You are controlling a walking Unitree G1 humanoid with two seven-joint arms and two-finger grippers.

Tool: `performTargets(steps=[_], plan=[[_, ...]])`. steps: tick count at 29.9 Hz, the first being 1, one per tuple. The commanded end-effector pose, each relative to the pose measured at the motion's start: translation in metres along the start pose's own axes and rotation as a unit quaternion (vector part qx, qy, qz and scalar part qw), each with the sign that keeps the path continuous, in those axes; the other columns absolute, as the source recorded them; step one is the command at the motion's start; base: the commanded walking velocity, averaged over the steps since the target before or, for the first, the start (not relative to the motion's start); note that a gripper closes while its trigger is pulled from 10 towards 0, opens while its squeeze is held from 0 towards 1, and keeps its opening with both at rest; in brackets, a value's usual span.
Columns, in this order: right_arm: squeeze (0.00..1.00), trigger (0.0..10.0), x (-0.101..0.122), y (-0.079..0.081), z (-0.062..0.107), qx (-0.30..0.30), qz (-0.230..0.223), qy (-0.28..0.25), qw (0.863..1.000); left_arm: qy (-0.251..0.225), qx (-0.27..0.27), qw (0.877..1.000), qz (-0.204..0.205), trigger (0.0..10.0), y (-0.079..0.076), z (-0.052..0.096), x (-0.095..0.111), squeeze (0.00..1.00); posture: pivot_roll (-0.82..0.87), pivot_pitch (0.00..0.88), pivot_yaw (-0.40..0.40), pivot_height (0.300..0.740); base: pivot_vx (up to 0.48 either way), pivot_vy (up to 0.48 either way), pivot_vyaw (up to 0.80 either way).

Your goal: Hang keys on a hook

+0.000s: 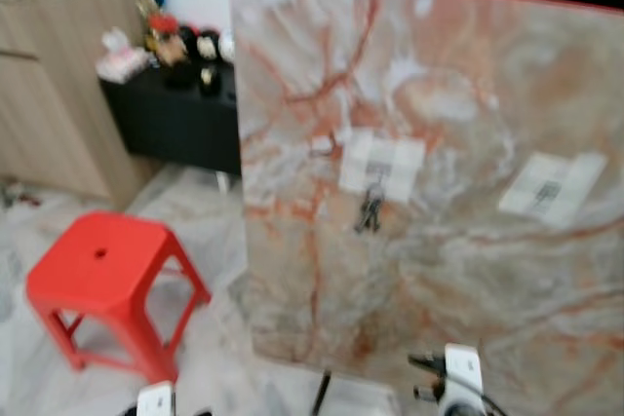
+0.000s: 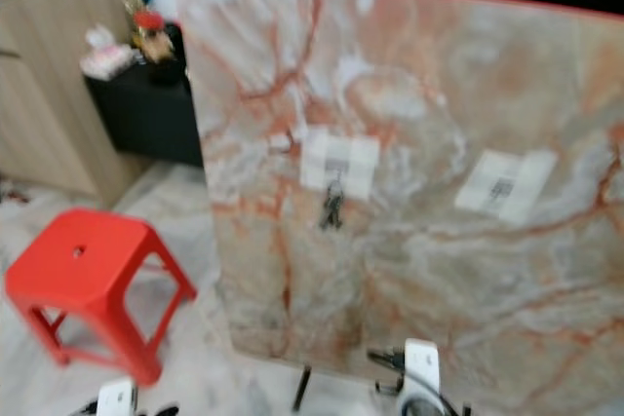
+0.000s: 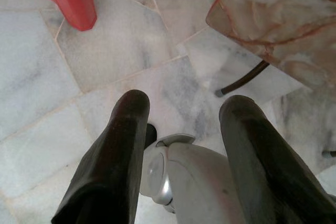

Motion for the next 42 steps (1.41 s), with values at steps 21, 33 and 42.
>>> performTargets(steps=[21, 33, 42], plan=[[0.0, 10.0, 0.132, -0.094, 0.067, -0.442, 0.239, -0.323, 0.802, 0.009, -0.018, 1.0, -0.003, 10.0, -0.013, -0.002, -0.008, 0.0, 0.1, 0.0, -0.063, 0.74, 0.0, 0.0, 0.0], [0.0, 10.0, 0.159, -0.09, 0.107, -0.482, 0.265, -0.415, 0.725, 0.011, -0.022, 1.0, -0.013, 10.0, -0.013, -0.002, -0.007, 0.0, 0.11, 0.0, -0.059, 0.74, 0.0, 0.0, 0.0], [0.0, 10.0, 0.173, -0.078, 0.125, -0.486, 0.293, -0.445, 0.693, 0.015, -0.035, 0.999, -0.023, 10.0, -0.018, -0.003, -0.008, 0.0, 0.11, 0.0, -0.062, 0.74, 0.0, 0.0, 0.0]])
Point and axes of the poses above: a point about 5 cm out from each wrist's last joint towards the gripper, its own z axis pointing back from the gripper into the wrist, its own x axis along the axis of the wrist's last joint, y = z × x, the point moved 4 cm from there along -z, pointing out of the wrist towards the gripper, and after that the axes turned 13 degrees about z, right-handed, at the moved point
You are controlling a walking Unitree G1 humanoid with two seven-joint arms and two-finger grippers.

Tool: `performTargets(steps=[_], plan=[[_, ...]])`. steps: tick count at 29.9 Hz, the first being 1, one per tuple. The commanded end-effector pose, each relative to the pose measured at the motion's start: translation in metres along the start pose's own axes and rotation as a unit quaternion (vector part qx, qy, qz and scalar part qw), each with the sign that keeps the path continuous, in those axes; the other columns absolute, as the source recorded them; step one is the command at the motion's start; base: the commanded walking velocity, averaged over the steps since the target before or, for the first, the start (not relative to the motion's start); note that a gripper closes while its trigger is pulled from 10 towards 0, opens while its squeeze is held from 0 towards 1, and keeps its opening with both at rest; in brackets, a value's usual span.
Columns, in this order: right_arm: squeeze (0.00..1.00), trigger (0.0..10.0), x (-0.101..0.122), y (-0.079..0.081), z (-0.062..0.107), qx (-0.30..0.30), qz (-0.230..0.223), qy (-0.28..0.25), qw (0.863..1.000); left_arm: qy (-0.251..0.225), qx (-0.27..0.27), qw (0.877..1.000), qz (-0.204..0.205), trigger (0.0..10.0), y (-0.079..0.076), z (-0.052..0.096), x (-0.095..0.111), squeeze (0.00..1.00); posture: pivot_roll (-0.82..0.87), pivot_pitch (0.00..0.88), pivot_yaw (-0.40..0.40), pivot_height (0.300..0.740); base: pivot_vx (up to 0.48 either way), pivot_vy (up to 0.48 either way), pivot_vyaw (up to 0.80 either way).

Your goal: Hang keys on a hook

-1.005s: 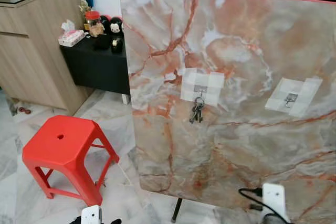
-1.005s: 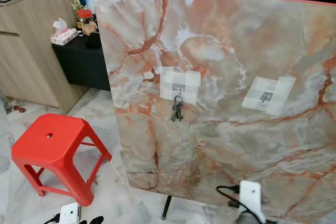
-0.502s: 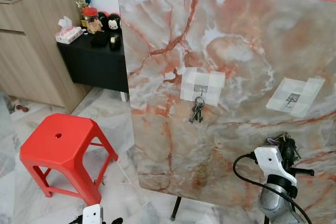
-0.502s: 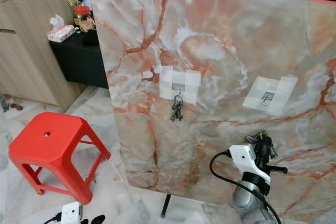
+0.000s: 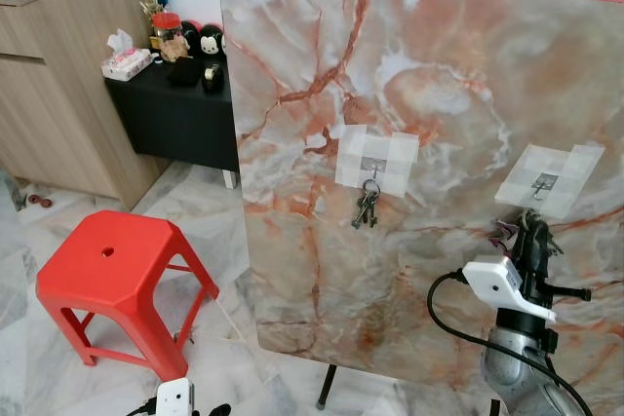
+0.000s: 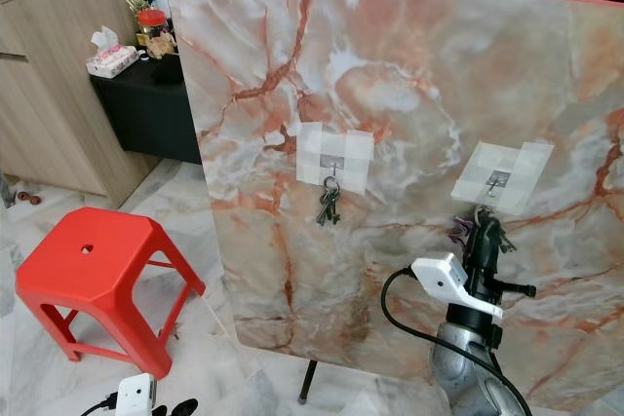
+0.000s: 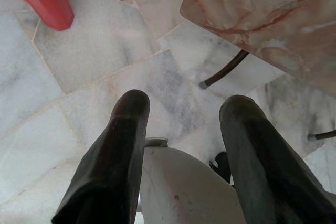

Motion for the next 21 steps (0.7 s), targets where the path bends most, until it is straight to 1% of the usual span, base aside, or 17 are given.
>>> performTargets(steps=[1, 4, 7, 9, 21], plan=[[0.0, 10.0, 0.0, -0.003, -0.001, 0.0, 0.007, -0.005, 1.0, 0.009, -0.009, 1.0, -0.016, 10.0, -0.005, -0.001, -0.003, 0.0, 0.11, 0.0, -0.062, 0.74, 0.0, 0.0, 0.0], [0.0, 10.0, -0.005, -0.005, -0.003, -0.004, 0.01, 0.011, 1.0, 0.009, -0.01, 1.0, -0.015, 10.0, -0.006, -0.001, -0.004, 0.0, 0.11, 0.0, -0.062, 0.74, 0.0, 0.0, 0.0], [0.0, 10.0, -0.002, -0.006, -0.005, -0.002, 0.018, -0.001, 1.0, 0.011, -0.011, 1.0, -0.019, 10.0, -0.006, -0.001, -0.004, 0.0, 0.11, 0.0, -0.063, 0.74, 0.0, 0.0, 0.0], [0.0, 10.0, -0.006, -0.007, -0.006, -0.002, 0.019, 0.01, 1.0, 0.011, -0.012, 1.0, -0.021, 10.0, -0.007, -0.001, -0.004, 0.0, 0.11, 0.0, -0.064, 0.74, 0.0, 0.0, 0.0], [0.0, 10.0, -0.012, -0.014, -0.008, -0.01, 0.027, 0.018, 0.999, 0.017, -0.014, 0.999, -0.026, 10.0, -0.005, 0.0, -0.006, 0.0, 0.1, 0.0, -0.061, 0.74, 0.0, 0.0, 0.0]])
Point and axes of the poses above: a point about 5 cm out from each wrist's last joint towards the gripper, its own z axis pointing back from the gripper into the wrist, its own x axis along the axis of the wrist's last joint, y = z × x, the point moved 4 cm from there along -z, pointing out of the wrist towards the gripper, and after that the axes turned 13 degrees about z, right-handed, at the moved point
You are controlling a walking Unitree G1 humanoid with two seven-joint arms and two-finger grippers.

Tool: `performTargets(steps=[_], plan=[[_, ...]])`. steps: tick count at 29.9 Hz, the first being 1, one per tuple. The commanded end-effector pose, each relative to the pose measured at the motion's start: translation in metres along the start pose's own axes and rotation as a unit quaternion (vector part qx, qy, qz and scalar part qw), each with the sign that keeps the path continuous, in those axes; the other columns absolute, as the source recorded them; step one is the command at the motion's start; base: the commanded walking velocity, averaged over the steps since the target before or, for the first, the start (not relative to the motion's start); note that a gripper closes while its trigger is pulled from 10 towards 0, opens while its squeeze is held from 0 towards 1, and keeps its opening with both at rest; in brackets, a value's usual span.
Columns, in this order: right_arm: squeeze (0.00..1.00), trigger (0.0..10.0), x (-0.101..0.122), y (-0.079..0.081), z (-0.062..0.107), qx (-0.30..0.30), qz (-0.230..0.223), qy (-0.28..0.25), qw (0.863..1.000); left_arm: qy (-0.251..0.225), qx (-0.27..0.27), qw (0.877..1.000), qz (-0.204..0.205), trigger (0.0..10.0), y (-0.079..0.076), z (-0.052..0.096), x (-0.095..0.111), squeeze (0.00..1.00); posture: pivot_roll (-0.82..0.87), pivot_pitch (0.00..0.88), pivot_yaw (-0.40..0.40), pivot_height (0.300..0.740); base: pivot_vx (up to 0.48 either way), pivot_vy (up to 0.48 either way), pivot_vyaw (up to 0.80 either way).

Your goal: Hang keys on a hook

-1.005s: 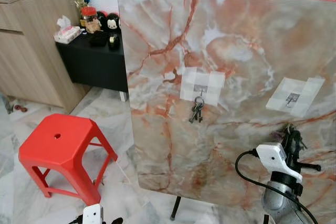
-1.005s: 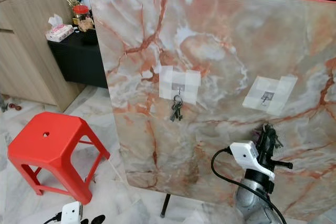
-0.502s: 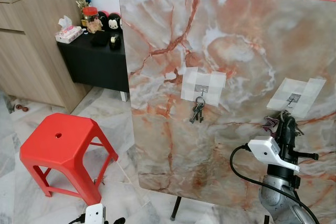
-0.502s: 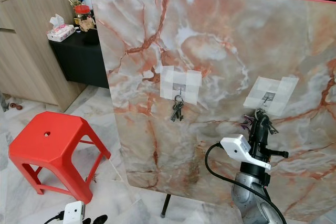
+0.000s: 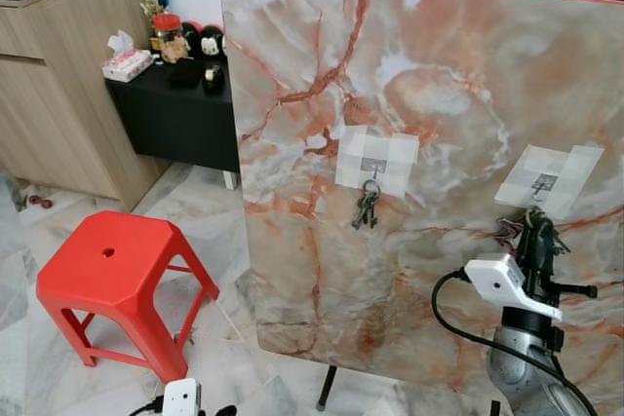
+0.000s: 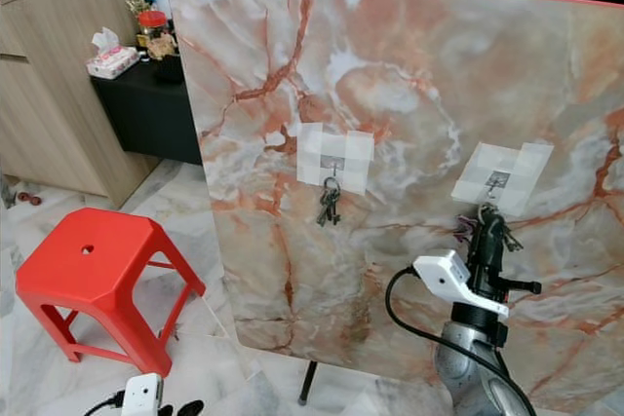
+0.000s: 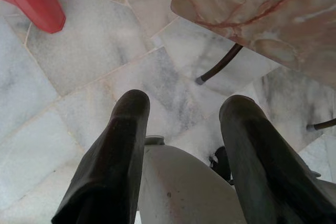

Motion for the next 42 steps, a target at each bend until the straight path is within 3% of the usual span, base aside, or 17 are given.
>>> performTargets(steps=[1, 14, 23, 42], plan=[[0.0, 10.0, -0.003, -0.011, -0.008, -0.02, 0.001, 0.004, 1.0, 0.008, -0.002, 1.0, -0.007, 10.0, 0.0, 0.0, -0.003, 0.0, 0.1, 0.0, -0.061, 0.74, 0.0, 0.0, 0.0], [0.0, 10.0, -0.009, -0.019, -0.019, -0.035, 0.007, 0.016, 0.999, 0.03, 0.013, 0.999, -0.007, 10.0, 0.007, 0.003, -0.013, 0.0, 0.1, 0.0, -0.062, 0.74, 0.0, 0.0, 0.0], [0.0, 10.0, 0.001, -0.014, -0.027, -0.024, 0.009, -0.003, 1.0, 0.041, 0.024, 0.999, -0.004, 10.0, 0.011, 0.005, -0.019, 0.0, 0.1, 0.0, -0.064, 0.74, 0.0, 0.0, 0.0], [0.0, 10.0, -0.005, -0.003, -0.028, 0.014, 0.038, 0.011, 0.999, 0.044, 0.034, 0.998, -0.003, 10.0, 0.02, 0.007, -0.016, 0.0, 0.1, 0.0, -0.064, 0.74, 0.0, 0.0, 0.0]])
Point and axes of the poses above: a point about 5 cm out from each wrist's last joint towards the gripper, its own z axis pointing back from the gripper into the wrist, its own x axis along the axis of the wrist's last joint, y = z × x, the point moved 4 cm from there along -z, pointing out of the wrist towards the gripper, and after that the axes turned 13 degrees about z, right-handed, at the moved point
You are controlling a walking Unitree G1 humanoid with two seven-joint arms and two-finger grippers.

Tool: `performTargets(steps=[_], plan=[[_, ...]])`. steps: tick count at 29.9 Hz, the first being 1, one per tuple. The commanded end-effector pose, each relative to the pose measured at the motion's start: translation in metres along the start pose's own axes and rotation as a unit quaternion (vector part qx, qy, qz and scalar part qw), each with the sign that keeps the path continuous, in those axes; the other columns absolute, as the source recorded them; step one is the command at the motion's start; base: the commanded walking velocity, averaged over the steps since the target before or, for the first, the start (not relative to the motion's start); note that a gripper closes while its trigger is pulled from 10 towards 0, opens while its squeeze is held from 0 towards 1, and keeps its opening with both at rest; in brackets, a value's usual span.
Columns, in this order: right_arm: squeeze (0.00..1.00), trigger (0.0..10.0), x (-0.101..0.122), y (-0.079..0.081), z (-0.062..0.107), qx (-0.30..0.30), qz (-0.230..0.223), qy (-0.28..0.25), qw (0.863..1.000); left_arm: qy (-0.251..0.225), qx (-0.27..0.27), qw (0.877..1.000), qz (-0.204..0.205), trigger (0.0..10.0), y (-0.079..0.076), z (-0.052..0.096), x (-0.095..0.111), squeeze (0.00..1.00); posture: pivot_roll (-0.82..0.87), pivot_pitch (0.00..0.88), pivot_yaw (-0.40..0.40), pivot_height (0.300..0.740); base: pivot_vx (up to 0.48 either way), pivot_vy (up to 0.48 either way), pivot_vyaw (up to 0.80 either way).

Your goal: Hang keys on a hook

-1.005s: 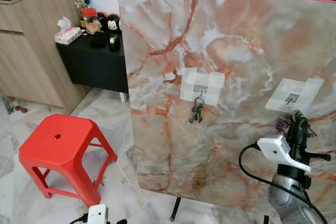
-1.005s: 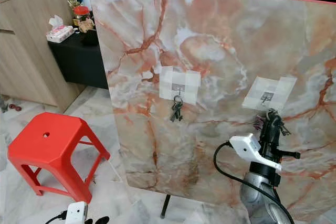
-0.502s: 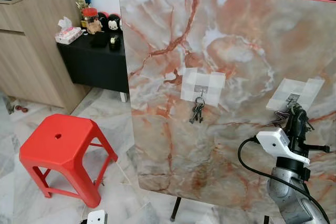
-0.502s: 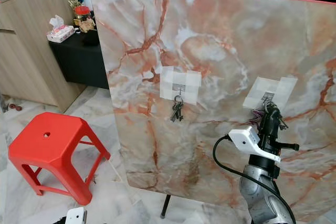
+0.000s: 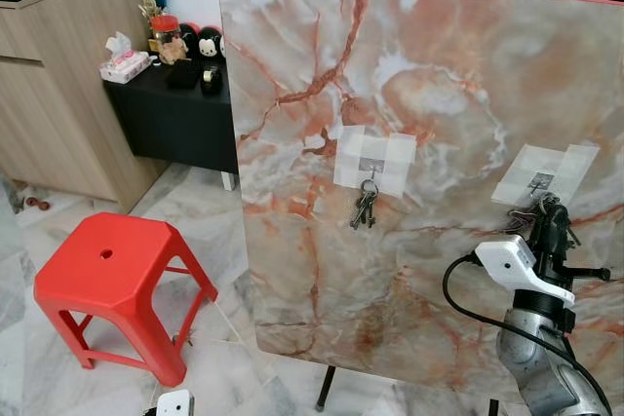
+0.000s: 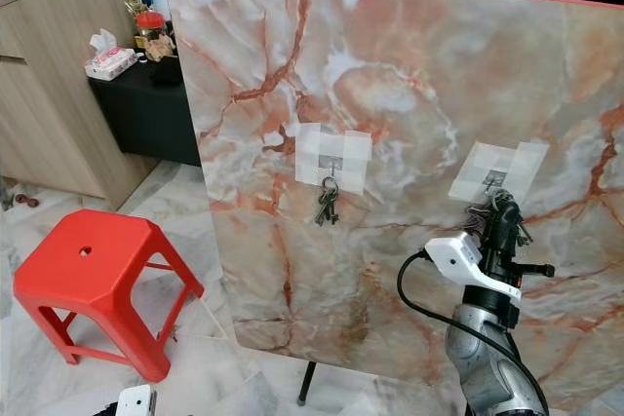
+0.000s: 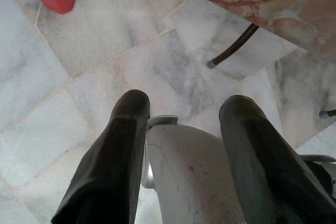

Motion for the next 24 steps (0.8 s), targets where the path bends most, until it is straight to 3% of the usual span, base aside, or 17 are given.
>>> performTargets(steps=[1, 24], plan=[[0.0, 10.0, 0.0012, 0.0024, -0.0037, 0.012, 0.013, -0.007, 1.0, 0.018, 0.006, 1.0, -0.004, 10.0, 0.0037, 0.0013, -0.0063, 0.0, 0.11, 0.0, -0.064, 0.74, 0.0, 0.0, 0.0], [0.0, 10.0, 0.0057, 0.0065, -0.0045, 0.033, 0.03, -0.017, 0.999, 0.012, 0.003, 1.0, -0.001, 10.0, 0.0049, 0.0017, -0.0037, 0.0, 0.11, 0.0, -0.068, 0.74, 0.0, 0.0, 0.0]])
Point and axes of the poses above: a point about 5 cm out from each wrist's last joint towards the gripper, its own z axis pointing back from the gripper into the wrist, its own x axis along the axis of the wrist's last joint, y = z × x, the point moved 4 cm from there along -z, pointing out of the wrist towards the gripper, and after that the axes turned 13 degrees about z, right-handed, at the moved point
